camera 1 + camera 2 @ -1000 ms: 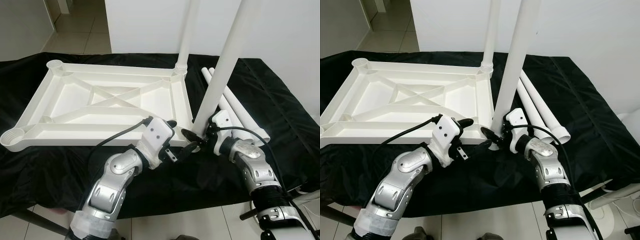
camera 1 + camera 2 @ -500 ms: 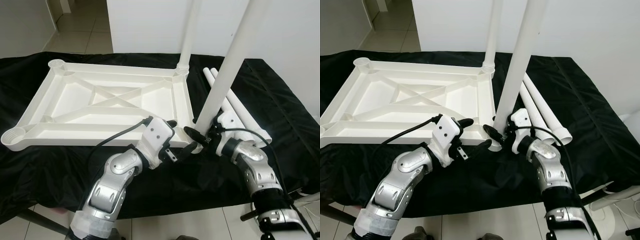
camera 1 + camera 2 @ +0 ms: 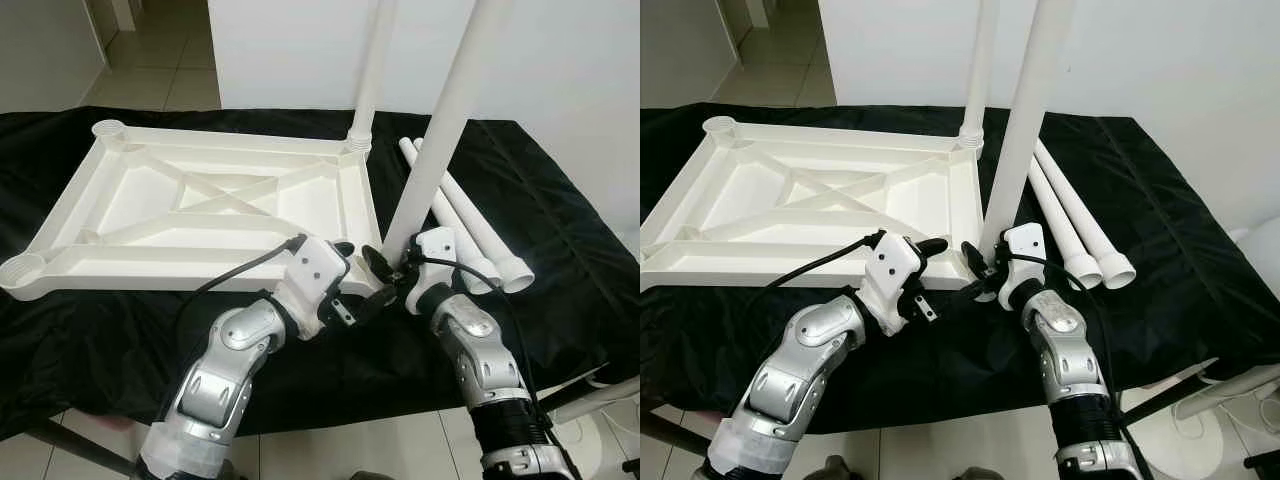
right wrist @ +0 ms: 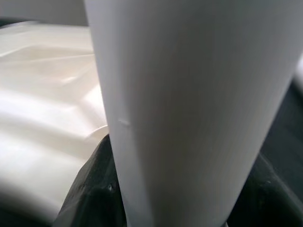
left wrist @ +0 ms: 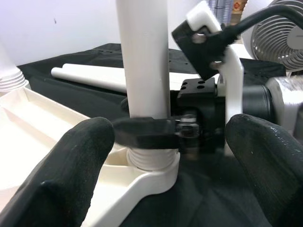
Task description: Building children table
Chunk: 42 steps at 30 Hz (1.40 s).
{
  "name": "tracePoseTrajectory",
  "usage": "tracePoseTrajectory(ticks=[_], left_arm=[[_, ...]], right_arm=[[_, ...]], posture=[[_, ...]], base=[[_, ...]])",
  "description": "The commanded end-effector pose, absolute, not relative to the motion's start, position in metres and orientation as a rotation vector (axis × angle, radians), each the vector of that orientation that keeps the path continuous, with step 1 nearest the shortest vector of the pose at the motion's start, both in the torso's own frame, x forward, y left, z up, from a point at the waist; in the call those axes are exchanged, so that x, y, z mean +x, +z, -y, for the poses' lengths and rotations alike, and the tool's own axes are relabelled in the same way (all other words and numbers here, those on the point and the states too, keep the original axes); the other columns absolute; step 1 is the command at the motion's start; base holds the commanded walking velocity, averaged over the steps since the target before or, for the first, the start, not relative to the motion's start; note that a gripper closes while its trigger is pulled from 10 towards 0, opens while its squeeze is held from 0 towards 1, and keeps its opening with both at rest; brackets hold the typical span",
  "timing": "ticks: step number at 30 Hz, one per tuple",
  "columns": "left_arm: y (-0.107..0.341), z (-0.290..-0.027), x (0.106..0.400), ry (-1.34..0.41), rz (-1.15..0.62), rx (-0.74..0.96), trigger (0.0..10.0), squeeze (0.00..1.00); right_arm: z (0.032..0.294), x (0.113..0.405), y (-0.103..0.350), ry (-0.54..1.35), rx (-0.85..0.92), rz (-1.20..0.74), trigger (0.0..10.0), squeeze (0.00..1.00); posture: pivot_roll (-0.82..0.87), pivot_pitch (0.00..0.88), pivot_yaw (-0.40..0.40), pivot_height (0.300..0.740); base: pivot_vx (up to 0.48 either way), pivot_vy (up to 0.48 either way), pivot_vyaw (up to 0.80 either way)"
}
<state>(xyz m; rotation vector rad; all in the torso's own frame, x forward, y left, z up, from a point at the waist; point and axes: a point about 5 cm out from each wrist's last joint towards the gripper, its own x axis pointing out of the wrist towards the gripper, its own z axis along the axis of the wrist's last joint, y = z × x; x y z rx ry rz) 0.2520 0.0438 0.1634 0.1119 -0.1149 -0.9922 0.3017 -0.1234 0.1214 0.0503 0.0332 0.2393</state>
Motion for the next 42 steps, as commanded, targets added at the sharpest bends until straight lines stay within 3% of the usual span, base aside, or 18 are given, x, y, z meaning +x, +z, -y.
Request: tracePoseTrajectory(ticks=[1, 4, 8, 17, 18, 28, 29, 32, 33, 42], left_arm=[[0.163, -0.045, 0.253, -0.939, 0.109, 0.113, 10.0, 0.0], [0.163, -0.046, 0.253, -0.941, 0.106, 0.114, 10.0, 0.0], [0.163, -0.045, 0.252, -0.946, 0.105, 0.112, 10.0, 0.0], [0.162, -0.045, 0.251, -0.954, 0.101, 0.113, 10.0, 0.0], [0.162, -0.045, 0.251, -0.955, 0.101, 0.114, 10.0, 0.0], [0.163, -0.043, 0.251, -0.964, 0.104, 0.113, 10.0, 0.0], [0.164, -0.043, 0.251, -0.965, 0.106, 0.113, 10.0, 0.0], [0.164, -0.043, 0.252, -0.965, 0.107, 0.112, 10.0, 0.0], [0.165, -0.044, 0.252, -0.964, 0.108, 0.113, 10.0, 0.0], [0.165, -0.045, 0.254, -0.962, 0.115, 0.124, 10.0, 0.0]], right_arm=[[0.129, 0.297, 0.098, 0.142, 0.046, -0.173, 10.0, 0.0], [0.121, 0.293, 0.099, -0.006, 0.071, -0.153, 10.0, 0.0], [0.107, 0.29, 0.103, 0.029, 0.073, -0.137, 10.0, 0.0], [0.105, 0.286, 0.107, 0.013, 0.08, -0.145, 10.0, 0.0], [0.104, 0.286, 0.108, 0.027, 0.082, -0.138, 10.0, 1.0], [0.117, 0.289, 0.116, 0.125, 0.069, -0.037, 10.0, 1.0], [0.122, 0.29, 0.117, 0.17, 0.048, -0.022, 10.0, 0.11], [0.126, 0.291, 0.118, 0.193, 0.018, -0.01, 10.0, 0.11], [0.132, 0.293, 0.119, 0.221, -0.002, 0.002, 10.0, 0.0], [0.158, 0.311, 0.136, 0.401, -0.089, 0.072, 10.0, 0.0]], posture=[[-0.04, 0.0, -0.048, 0.74], [-0.05, 0.0, -0.045, 0.74], [-0.05, 0.0, -0.042, 0.74], [-0.05, 0.0, -0.044, 0.74], [-0.05, 0.0, -0.044, 0.74], [-0.05, 0.0, -0.045, 0.74], [-0.05, 0.0, -0.046, 0.74], [-0.05, 0.0, -0.046, 0.74], [-0.05, 0.0, -0.048, 0.74], [-0.04, 0.0, -0.047, 0.74]], base=[[0.0, 0.0, 0.0], [0.0, 0.0, 0.0], [0.0, 0.0, 0.0], [0.0, 0.0, 0.0], [0.0, 0.0, 0.0], [0.0, 0.0, 0.0], [0.0, 0.0, 0.0], [0.0, 0.0, 0.0], [0.0, 0.0, 0.0], [0.0, 0.0, 0.0]])
